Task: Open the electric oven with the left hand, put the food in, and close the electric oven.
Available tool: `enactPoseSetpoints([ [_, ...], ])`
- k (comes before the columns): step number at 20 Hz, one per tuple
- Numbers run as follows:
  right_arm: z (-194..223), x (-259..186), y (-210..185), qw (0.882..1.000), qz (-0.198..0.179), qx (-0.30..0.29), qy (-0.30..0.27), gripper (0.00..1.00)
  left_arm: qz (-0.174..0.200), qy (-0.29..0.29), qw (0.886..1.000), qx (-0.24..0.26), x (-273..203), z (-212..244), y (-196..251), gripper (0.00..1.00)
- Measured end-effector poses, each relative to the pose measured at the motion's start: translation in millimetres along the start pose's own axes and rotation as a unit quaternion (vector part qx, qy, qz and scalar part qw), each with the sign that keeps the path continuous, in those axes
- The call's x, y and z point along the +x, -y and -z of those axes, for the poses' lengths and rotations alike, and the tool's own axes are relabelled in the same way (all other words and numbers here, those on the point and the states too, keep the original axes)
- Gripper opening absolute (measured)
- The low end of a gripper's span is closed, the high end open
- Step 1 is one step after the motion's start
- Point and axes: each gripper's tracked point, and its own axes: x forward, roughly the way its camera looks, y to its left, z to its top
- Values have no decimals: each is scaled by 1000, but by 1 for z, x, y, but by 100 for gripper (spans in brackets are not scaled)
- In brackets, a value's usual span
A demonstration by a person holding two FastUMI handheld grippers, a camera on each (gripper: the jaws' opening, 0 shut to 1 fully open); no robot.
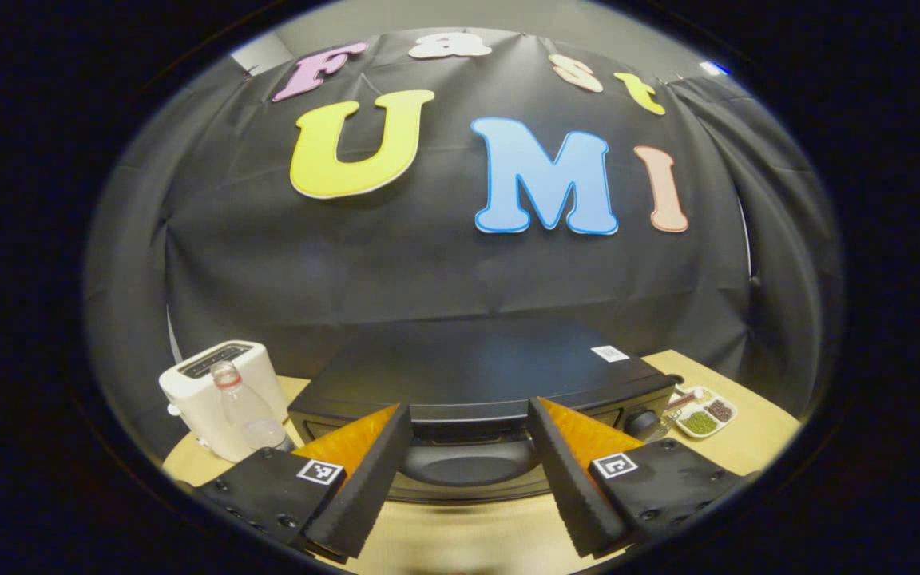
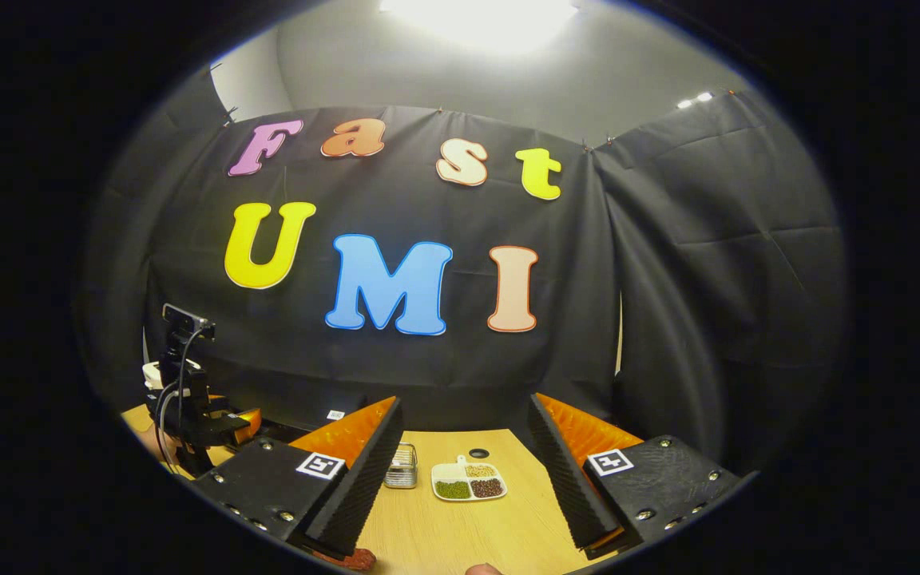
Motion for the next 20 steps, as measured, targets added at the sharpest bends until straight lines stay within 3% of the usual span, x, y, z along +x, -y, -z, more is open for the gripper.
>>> enactPoseSetpoints([
  [2, 1, 1, -1, 1000, -2, -1, -3, 95, -3, -5, 1000, 1, 5, 5, -2, 92],
  [3, 2, 1, -2, 1000, -2, -2, -4, 95, -3, -8, 1000, 2, 7, 8, -3, 100],
  [5, 3, 2, -2, 1000, -2, -2, -6, 95, -4, -4, 1000, 11, 9, 10, -3, 100],
  [7, 3, 1, -2, 1000, -3, -1, -7, 95, -8, 6, 1000, 14, 8, 9, -3, 91],
  [8, 4, 2, -2, 1000, -3, 0, -8, 95, -10, 10, 1000, 12, 7, 10, -2, 100],
  [12, 4, 1, 4, 1000, -3, 6, -6, 95, -14, 9, 1000, 12, -4, 16, -1, 100],
  [13, 3, 0, 6, 1000, -4, 7, -6, 95, -15, 6, 1000, 11, -7, 18, -1, 96],
  [20, 3, -6, 17, 1000, -8, 23, -3, 95, -23, -11, 1000, 13, -34, 35, 3, 100],
])
